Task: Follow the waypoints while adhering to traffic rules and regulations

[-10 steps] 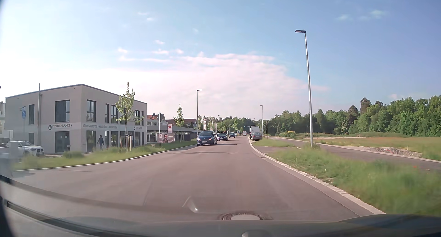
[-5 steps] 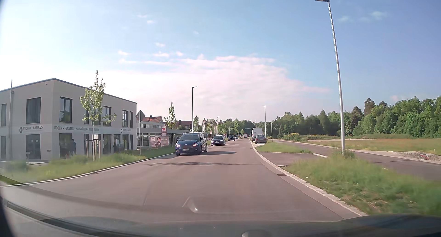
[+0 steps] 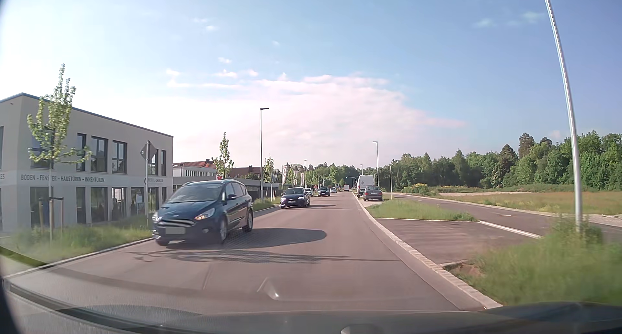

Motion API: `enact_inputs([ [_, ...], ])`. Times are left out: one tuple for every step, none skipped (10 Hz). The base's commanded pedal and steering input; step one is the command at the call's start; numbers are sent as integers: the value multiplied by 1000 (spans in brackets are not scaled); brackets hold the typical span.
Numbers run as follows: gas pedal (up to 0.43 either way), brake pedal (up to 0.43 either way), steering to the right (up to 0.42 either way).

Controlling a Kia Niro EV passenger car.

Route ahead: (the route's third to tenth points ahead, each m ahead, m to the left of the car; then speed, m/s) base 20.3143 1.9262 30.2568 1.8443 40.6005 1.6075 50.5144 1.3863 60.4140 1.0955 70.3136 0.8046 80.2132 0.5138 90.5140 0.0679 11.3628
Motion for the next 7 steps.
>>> enact_inputs([
  [169, 0, 1],
  [130, 0, 2],
  [110, 0, 2],
  [110, 0, 2],
  [110, 0, 4],
  [110, 0, 5],
  [110, 0, 6],
])
